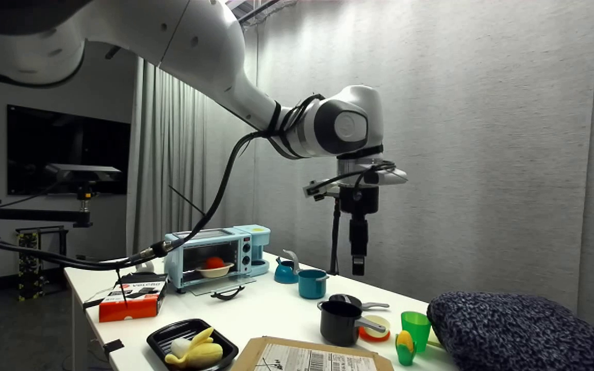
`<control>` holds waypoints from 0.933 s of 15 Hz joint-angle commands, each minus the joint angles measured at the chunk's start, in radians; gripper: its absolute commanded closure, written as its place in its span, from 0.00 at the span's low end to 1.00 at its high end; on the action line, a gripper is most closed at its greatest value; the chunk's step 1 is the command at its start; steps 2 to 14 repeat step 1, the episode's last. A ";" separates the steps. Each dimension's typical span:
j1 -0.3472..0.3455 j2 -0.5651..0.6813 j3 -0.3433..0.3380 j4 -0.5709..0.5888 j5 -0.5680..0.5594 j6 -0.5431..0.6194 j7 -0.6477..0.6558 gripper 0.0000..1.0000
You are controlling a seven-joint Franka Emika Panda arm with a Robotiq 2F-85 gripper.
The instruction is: Move the box forward, then close the lid of the box
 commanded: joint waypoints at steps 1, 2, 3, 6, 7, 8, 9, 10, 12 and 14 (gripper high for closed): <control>0.002 0.003 -0.002 0.003 0.001 -0.001 0.001 0.00; 0.002 0.003 -0.002 0.003 0.001 -0.001 0.001 0.00; 0.002 0.003 -0.002 0.003 0.001 -0.001 0.001 0.00; 0.002 0.003 -0.002 0.003 0.001 -0.001 0.001 0.00; 0.002 0.003 -0.002 0.003 0.001 -0.001 0.001 0.00; 0.002 0.003 -0.002 0.003 0.001 -0.001 0.001 0.00; 0.002 0.003 -0.002 0.003 0.001 -0.001 0.001 0.00; 0.002 0.003 -0.002 0.003 0.001 -0.001 0.001 0.00; 0.002 0.003 -0.002 0.003 0.001 -0.001 0.001 0.00; 0.002 0.003 -0.002 0.003 0.001 -0.001 0.001 0.00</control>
